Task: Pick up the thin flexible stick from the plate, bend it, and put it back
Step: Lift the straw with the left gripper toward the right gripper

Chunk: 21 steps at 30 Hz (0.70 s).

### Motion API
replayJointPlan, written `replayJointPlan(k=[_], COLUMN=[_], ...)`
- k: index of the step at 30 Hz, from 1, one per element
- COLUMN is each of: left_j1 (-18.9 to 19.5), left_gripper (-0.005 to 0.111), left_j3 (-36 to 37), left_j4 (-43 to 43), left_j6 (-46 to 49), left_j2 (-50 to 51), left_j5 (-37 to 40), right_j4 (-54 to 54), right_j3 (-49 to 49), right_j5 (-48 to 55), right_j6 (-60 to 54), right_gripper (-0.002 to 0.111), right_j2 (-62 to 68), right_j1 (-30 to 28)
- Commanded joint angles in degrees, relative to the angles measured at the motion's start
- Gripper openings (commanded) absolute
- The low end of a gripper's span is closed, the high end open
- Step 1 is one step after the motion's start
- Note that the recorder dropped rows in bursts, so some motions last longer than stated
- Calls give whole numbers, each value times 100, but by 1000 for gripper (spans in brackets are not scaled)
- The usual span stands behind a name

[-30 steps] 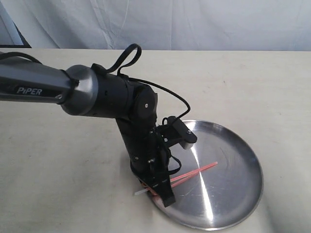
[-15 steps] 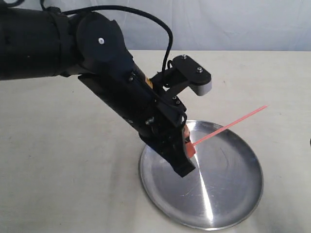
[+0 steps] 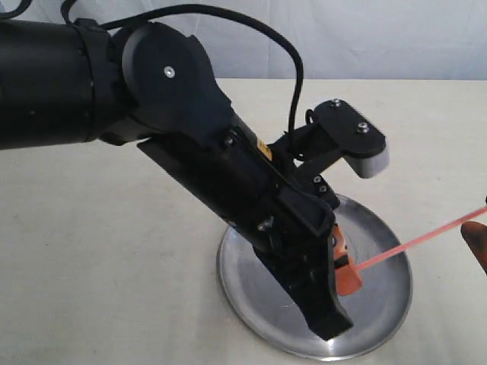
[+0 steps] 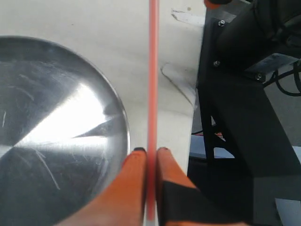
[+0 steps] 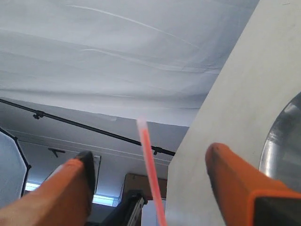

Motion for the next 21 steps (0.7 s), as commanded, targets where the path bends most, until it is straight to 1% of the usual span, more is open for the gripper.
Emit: replayJointPlan(k=[1, 5, 7, 10, 11, 13, 14, 18, 21], left_j1=[-262, -318, -318, -318, -318, -318, -318, -318, -318], left_gripper=[0, 0, 0, 0, 0, 0, 0, 0, 0], left_j3=[-15, -15, -15, -15, -15, -15, -15, -15, -15], left_j4=[-66, -76, -76, -76, -95, -95, -110, -96, -5], left_j6=[43, 43, 43, 43, 43, 43, 43, 43, 43], left_j2=[-64, -64, -64, -64, -64, -64, -64, -75, -85], left_j5=[-159, -160, -160, -172, -172, -172, -159, -134, -134], right_j4=[11, 11, 11, 11, 11, 11, 11, 14, 14], right_j3=[-4, -4, -4, -4, -4, -4, -4, -4, -4], right_j5=[32, 108, 194, 383, 446, 525, 553, 473, 189], right_j6=[-87, -114, -114, -114, -114, -114, -114, -127, -127], right_gripper=[65, 64, 58, 37, 26, 9, -1, 0, 0], right_j2=[-21, -21, -21, -21, -21, -21, -21, -21, -21], right_j1=[2, 2, 2, 2, 2, 2, 2, 2, 2])
